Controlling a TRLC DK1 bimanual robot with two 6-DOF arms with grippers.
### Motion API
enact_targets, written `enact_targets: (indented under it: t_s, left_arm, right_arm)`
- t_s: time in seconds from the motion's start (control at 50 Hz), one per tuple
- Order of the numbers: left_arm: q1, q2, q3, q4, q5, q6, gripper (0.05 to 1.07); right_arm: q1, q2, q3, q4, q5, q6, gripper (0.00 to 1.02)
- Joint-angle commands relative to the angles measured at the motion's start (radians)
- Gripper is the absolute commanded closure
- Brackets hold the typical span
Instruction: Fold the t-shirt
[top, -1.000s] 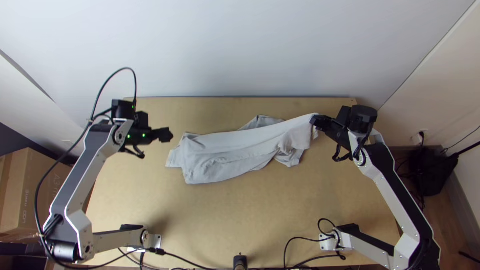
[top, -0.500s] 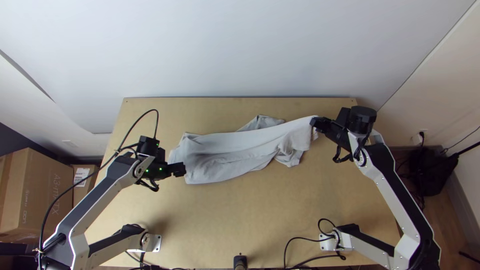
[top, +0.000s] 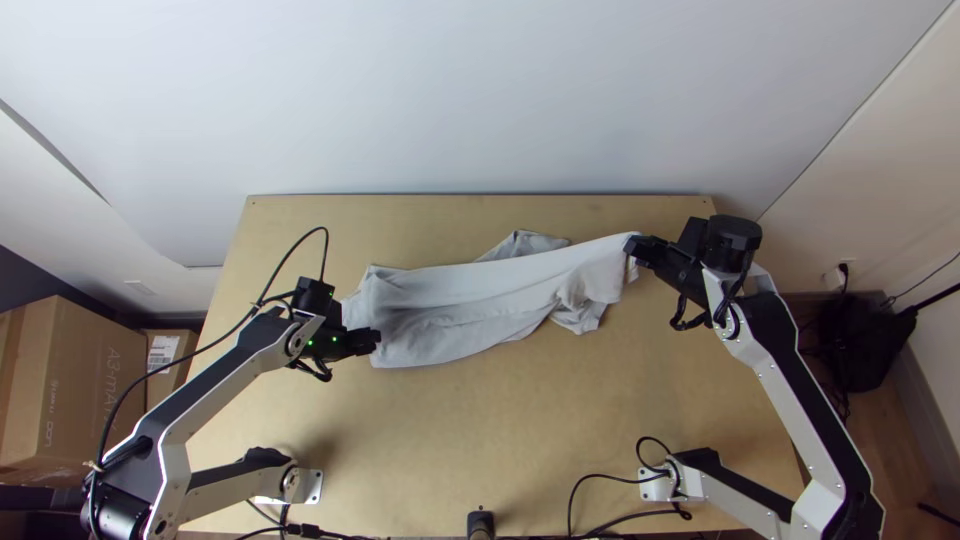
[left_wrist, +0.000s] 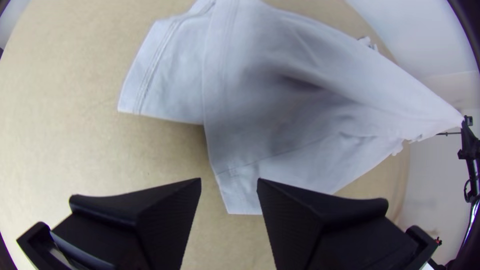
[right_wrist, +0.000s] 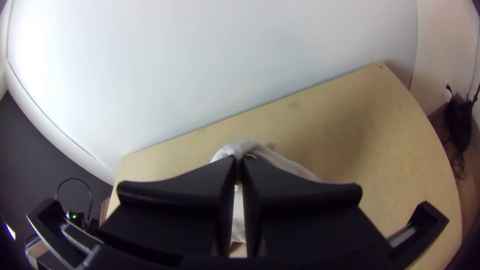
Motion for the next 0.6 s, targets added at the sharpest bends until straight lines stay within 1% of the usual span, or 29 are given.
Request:
enact_targets:
  t_s: [0.0, 0.54, 0.56, 0.58]
  left_arm:
    - [0.005, 0.023, -0.038, 0.012, 0.005, -0.016, 0.5]
    - [-0.026, 0.149, -0.037, 0.098, 0.014, -0.004, 0.5]
    - [-0.026, 0.149, -0.038, 0.102, 0.014, -0.004, 0.51]
    - [-0.028, 0.149, -0.038, 0.107, 0.014, -0.004, 0.57]
  right_arm:
    - [0.003, -0.025, -0.024, 0.004, 0.01, 0.018, 1.0]
    - [0.011, -0.029, -0.027, 0.002, 0.011, 0.022, 1.0]
    - [0.011, -0.031, -0.027, 0.002, 0.011, 0.022, 1.0]
    - [0.011, -0.031, -0.027, 0.001, 0.011, 0.022, 1.0]
